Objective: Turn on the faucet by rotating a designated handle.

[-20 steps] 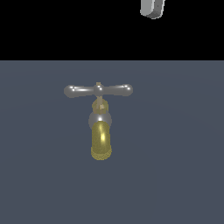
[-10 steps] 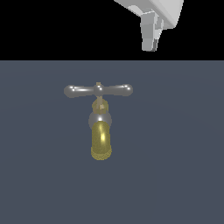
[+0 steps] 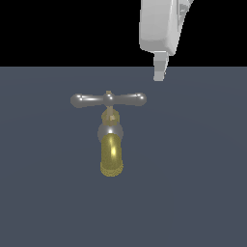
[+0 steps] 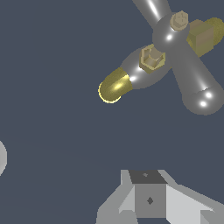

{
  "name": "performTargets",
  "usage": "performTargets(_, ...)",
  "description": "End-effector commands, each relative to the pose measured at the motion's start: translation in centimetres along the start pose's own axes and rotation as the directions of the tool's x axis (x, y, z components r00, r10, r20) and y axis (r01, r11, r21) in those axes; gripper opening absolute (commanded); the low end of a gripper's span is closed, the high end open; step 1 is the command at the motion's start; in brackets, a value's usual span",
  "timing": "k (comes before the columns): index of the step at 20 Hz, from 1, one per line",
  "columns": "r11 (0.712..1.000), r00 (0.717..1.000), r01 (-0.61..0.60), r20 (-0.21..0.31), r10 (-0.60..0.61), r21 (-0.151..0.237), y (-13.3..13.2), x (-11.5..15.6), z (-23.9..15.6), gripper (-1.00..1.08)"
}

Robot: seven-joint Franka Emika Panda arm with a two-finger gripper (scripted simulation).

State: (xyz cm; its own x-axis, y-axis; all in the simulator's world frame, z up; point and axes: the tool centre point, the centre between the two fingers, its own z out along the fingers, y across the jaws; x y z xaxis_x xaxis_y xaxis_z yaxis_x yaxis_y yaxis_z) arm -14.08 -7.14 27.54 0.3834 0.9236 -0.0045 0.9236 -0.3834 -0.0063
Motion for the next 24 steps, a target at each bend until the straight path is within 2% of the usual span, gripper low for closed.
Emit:
performTargets(1, 0.998, 0.998, 0.06, 0.001, -0.06, -0.002, 0.7, 0.3, 1.0, -1.0)
performTargets(7, 0.981, 0.981, 0.193, 0.002, -0.193, -0.005, 2.2, 1.1, 3.3, -1.0)
performTargets(14, 0.944, 0.944, 0.329, 0.002, -0.329, -0.007, 3.5, 2.3, 5.6, -1.0)
performTargets(24, 0.902, 0.902, 0.432, 0.0, -0.432, -0.008, 4.5, 3.4, 7.5, -1.0)
